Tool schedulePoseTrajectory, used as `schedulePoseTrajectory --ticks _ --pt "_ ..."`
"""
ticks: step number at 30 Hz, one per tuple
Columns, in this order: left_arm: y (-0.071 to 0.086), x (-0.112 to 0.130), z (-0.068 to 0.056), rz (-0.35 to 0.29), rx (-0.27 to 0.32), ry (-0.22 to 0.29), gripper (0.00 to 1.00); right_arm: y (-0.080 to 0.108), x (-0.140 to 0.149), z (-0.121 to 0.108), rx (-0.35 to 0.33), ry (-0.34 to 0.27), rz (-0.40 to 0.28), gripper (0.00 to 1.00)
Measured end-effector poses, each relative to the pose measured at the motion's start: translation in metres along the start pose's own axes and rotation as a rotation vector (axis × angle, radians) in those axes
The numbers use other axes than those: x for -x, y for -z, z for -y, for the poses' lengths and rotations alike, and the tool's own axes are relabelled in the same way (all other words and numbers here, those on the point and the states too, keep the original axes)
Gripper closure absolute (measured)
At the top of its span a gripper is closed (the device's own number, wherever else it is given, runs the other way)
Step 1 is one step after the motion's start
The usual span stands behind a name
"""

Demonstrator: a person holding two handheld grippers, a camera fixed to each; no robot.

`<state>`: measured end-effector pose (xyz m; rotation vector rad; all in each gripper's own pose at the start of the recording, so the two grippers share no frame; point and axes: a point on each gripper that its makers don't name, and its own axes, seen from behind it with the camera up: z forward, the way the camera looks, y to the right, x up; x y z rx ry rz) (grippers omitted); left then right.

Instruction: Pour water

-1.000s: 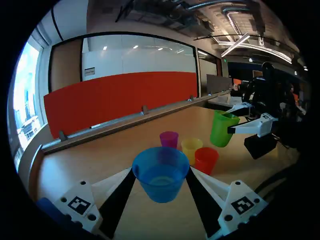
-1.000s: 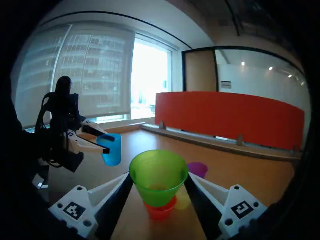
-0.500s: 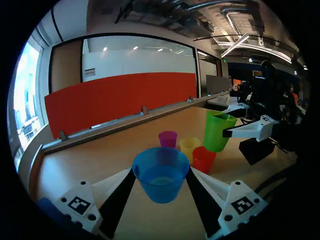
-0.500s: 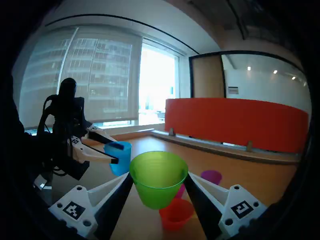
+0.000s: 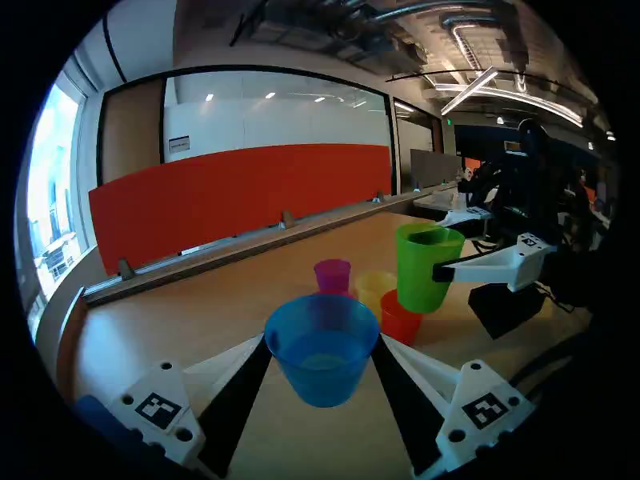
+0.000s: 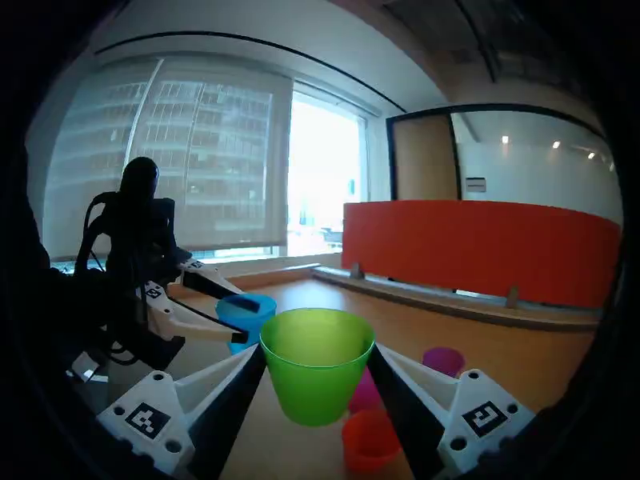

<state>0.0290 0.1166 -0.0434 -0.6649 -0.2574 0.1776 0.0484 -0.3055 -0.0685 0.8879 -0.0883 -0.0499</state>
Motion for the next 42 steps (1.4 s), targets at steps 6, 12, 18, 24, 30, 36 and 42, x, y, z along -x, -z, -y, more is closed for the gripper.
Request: schedulePoseTrajectory --ticks 6,12,18,24,30,36,42 --pt "0.002 -0.001 -0.001 -0.005 0.005 -0.006 0.14 -0.006 0.002 0.008 -0.018 -0.010 0.006 0.09" --pt "0.004 -0.004 0.000 -0.019 0.005 -0.014 0.14 -0.010 0.007 0.015 -0.035 -0.016 0.018 0.09" --pt "0.007 -0.014 0.003 -0.037 -0.012 -0.058 0.14 -0.013 0.012 0.024 -0.055 -0.008 0.038 0.09" --pt "0.005 -0.019 0.004 -0.034 -0.015 -0.109 0.14 -0.016 0.020 0.033 -0.077 0.001 0.059 0.09" --pt "0.004 -0.027 0.001 -0.037 -0.018 -0.192 0.14 -0.019 0.029 0.041 -0.097 0.011 0.083 0.09" --pt "0.005 -0.034 0.000 -0.034 -0.031 -0.301 0.14 -0.019 0.035 0.047 -0.115 0.009 0.096 0.09" --pt "0.007 -0.043 -0.002 -0.045 -0.037 -0.369 0.14 -0.018 0.042 0.052 -0.129 0.014 0.113 0.09"
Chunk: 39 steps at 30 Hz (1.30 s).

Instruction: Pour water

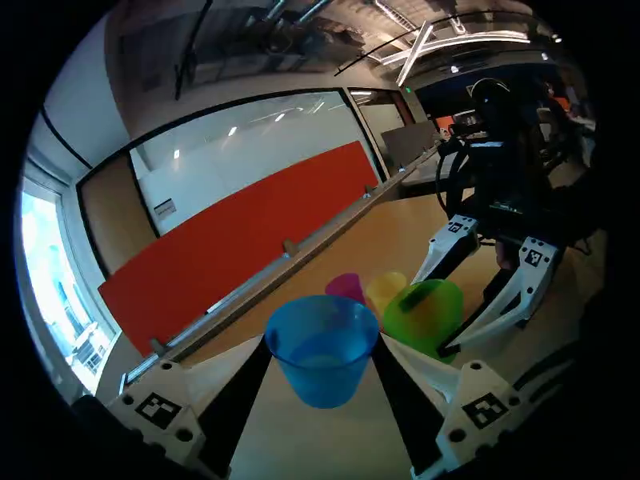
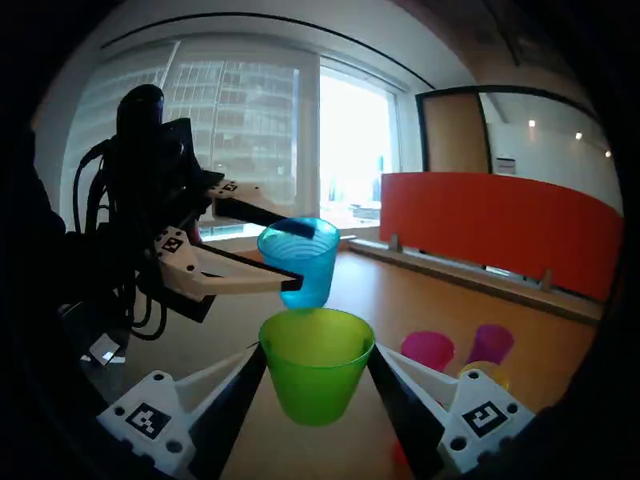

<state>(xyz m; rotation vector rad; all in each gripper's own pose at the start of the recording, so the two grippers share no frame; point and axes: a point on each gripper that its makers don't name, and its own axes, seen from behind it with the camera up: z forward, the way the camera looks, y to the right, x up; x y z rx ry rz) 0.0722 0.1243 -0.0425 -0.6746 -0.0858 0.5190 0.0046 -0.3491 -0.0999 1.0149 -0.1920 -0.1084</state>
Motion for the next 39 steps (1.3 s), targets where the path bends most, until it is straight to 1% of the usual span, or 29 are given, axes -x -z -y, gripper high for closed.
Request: schedulePoseTrajectory --ticks 9,12,21,30,39 --pt "0.003 -0.011 -0.003 -0.005 -0.004 -0.103 0.14 -0.002 0.005 0.007 -0.020 0.000 0.009 0.09" --pt "0.003 -0.015 -0.006 -0.007 -0.002 -0.130 0.14 -0.002 0.005 0.008 -0.025 0.001 0.011 0.09" --pt "0.002 -0.022 -0.015 -0.006 -0.001 -0.202 0.14 -0.002 0.007 0.011 -0.036 0.008 0.016 0.09" --pt "0.000 -0.024 -0.018 -0.007 -0.005 -0.261 0.14 -0.003 0.008 0.012 -0.037 0.007 0.014 0.09" --pt "-0.003 -0.026 -0.017 -0.006 -0.014 -0.324 0.14 -0.002 0.007 0.011 -0.036 0.010 0.014 0.09"
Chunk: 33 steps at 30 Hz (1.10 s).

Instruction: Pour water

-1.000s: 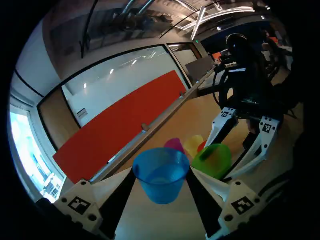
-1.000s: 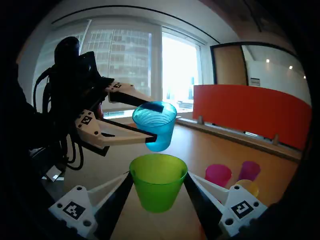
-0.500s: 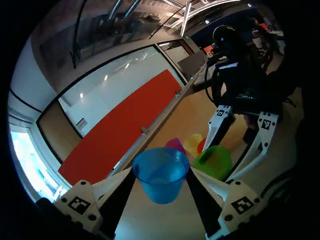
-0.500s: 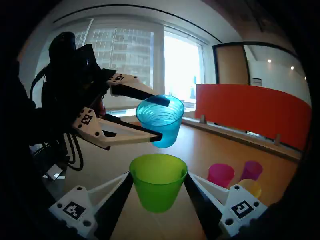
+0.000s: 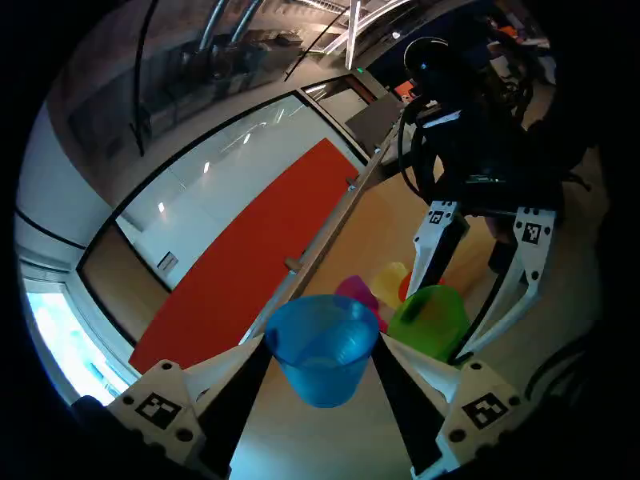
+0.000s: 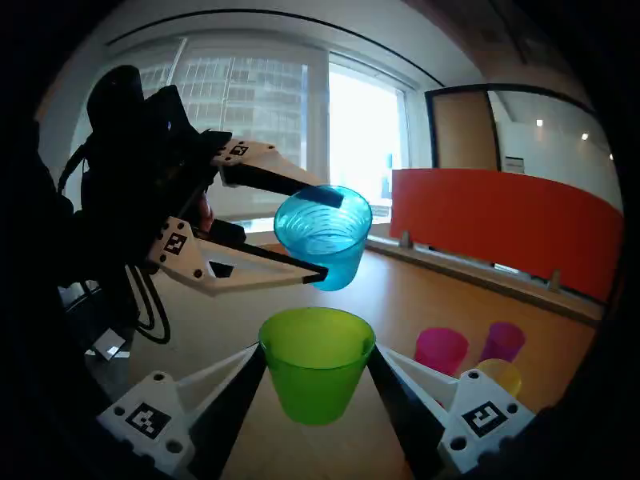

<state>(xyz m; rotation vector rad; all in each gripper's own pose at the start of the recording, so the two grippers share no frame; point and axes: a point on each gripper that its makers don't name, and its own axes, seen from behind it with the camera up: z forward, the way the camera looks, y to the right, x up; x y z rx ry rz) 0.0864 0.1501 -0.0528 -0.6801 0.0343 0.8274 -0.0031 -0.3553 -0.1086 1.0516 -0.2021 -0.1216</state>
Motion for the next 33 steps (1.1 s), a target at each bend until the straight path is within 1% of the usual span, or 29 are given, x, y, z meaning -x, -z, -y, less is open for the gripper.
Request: schedulePoseTrajectory --ticks 6,15,21,33 --pt "-0.0020 -0.0015 -0.0014 -0.004 0.003 -0.028 0.14 -0.0008 -0.0004 -0.0005 0.000 0.002 0.000 0.09" --pt "-0.0066 -0.0033 0.0034 -0.005 -0.008 -0.087 0.14 -0.0017 -0.0017 -0.0021 0.001 0.011 0.001 0.09" --pt "-0.0082 -0.0035 0.0054 -0.005 -0.012 -0.112 0.14 -0.0012 -0.0027 -0.0041 0.006 0.021 0.001 0.09" --pt "-0.0103 -0.0062 0.0041 -0.008 -0.010 -0.164 0.14 -0.0009 -0.0037 -0.0081 0.014 0.031 0.000 0.09"
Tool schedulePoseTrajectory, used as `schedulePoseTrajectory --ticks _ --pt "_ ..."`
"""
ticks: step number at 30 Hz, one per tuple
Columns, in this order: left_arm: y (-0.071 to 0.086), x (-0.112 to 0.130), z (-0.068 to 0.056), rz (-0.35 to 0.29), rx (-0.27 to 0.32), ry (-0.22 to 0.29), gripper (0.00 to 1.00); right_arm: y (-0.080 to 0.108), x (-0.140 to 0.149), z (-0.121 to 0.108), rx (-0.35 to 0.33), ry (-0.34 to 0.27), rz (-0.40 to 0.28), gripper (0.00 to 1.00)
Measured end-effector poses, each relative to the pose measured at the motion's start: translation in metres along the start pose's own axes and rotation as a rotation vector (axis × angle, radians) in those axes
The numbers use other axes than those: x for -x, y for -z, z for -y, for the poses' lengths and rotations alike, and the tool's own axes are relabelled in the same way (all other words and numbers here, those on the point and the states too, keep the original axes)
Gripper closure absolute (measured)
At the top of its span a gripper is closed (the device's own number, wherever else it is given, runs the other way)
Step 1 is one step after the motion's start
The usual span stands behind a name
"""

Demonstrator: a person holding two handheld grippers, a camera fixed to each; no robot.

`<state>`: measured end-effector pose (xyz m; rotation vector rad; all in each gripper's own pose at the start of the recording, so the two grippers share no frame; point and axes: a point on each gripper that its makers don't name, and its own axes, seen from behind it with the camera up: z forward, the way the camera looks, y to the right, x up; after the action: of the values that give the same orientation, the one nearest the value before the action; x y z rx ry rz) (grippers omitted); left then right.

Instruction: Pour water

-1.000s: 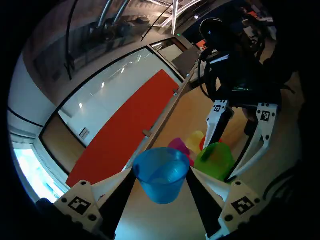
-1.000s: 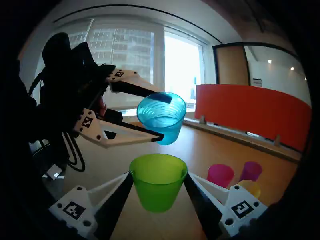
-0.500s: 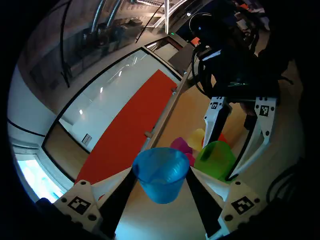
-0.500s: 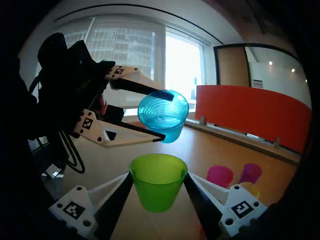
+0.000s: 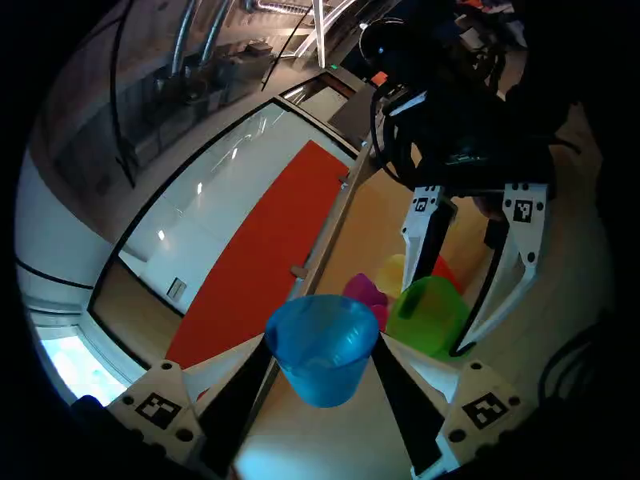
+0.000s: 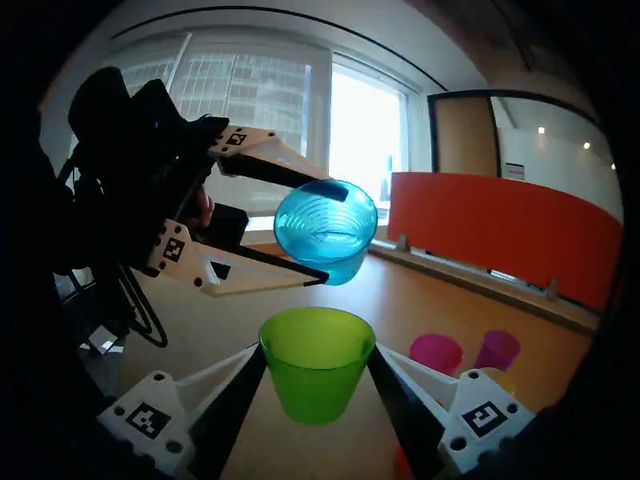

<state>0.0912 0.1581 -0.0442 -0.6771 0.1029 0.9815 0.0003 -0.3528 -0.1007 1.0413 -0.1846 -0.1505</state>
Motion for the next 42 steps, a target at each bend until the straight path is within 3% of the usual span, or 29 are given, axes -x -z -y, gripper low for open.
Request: schedulePoseTrajectory --ticks 21,42 --pt "-0.0005 -0.0025 -0.0015 0.001 -0.006 -0.082 0.15 -0.0014 0.0010 -0.0017 0.002 0.000 0.000 0.09" --pt "-0.0005 -0.0068 -0.0010 0.000 -0.010 -0.119 0.15 -0.0011 0.0005 -0.0018 0.003 -0.002 -0.006 0.09"
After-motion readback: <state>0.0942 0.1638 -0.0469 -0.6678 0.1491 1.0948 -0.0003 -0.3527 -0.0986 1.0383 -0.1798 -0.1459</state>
